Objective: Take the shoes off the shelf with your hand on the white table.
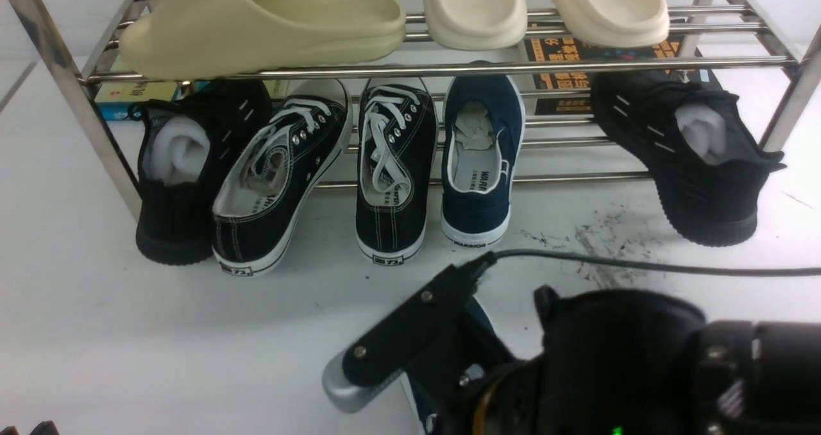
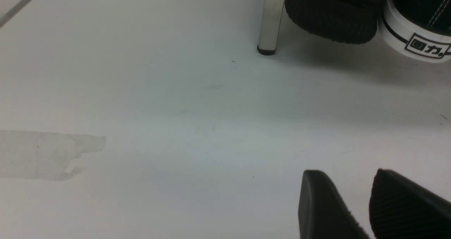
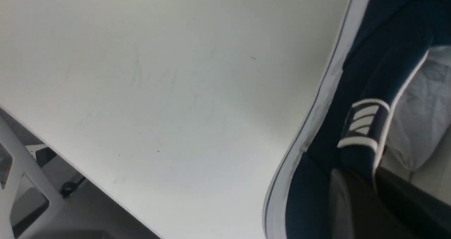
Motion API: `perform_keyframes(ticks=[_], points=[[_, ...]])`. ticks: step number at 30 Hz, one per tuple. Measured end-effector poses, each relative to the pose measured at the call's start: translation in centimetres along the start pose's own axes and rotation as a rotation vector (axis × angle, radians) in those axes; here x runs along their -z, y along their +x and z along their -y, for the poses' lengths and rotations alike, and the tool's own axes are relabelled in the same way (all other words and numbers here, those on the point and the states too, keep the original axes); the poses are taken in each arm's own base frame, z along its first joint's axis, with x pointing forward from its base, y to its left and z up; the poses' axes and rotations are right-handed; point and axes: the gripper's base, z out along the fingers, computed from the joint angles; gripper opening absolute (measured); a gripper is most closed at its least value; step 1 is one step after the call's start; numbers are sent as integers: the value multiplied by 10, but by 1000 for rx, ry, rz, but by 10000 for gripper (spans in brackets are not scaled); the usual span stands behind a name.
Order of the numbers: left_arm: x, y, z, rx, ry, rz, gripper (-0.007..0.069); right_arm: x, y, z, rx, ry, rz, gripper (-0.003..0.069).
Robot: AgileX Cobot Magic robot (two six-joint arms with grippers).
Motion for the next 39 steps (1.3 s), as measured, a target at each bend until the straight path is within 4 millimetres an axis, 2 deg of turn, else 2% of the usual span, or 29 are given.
perform_keyframes(ticks=[4, 9, 18, 21, 22, 23, 24, 25, 26, 27, 28, 29, 30, 31, 35, 36, 38, 39], points=[[0, 0, 0, 0, 0, 0, 243, -24, -3, -9, -46, -19, 2, 46], [0, 0, 0, 0, 0, 0, 243, -45, -6, -15, -106, -37, 8, 46], [0, 0, 0, 0, 0, 0, 243, -52, -7, -18, -162, -44, 19, 69], [0, 0, 0, 0, 0, 0, 243, -50, -10, -19, -175, -44, 22, 130], [0, 0, 0, 0, 0, 0, 243, -45, -13, -19, -179, -35, 19, 183], [0, 0, 0, 0, 0, 0, 243, -43, -15, -19, -181, -34, 20, 200], [0, 0, 0, 0, 0, 0, 243, -30, -22, -20, -177, -21, 22, 279], [0, 0, 0, 0, 0, 0, 243, -25, -25, -20, -174, -25, 29, 288], [0, 0, 0, 0, 0, 0, 243, -9, -31, -19, -162, -15, 35, 347], [0, 0, 0, 0, 0, 0, 243, -3, -33, -19, -156, -12, 37, 362], [0, 0, 0, 0, 0, 0, 243, 19, -39, -16, -123, 5, 52, 412], [0, 0, 0, 0, 0, 0, 243, 34, -41, -13, -96, 23, 58, 437], [0, 0, 0, 0, 0, 0, 243, 40, -42, -12, -93, 21, 70, 440], [0, 0, 0, 0, 0, 0, 243, 60, -45, -6, -59, 43, 88, 452], [0, 0, 0, 0, 0, 0, 243, 87, -42, 6, -20, 105, 109, 419], [0, 0, 0, 0, 0, 0, 243, 95, -41, 14, -23, 136, 121, 351], [0, 0, 0, 0, 0, 0, 243, 100, -42, 18, -31, 143, 133, 285], [0, 0, 0, 0, 0, 0, 243, 103, -41, 24, -55, 148, 139, 195]])
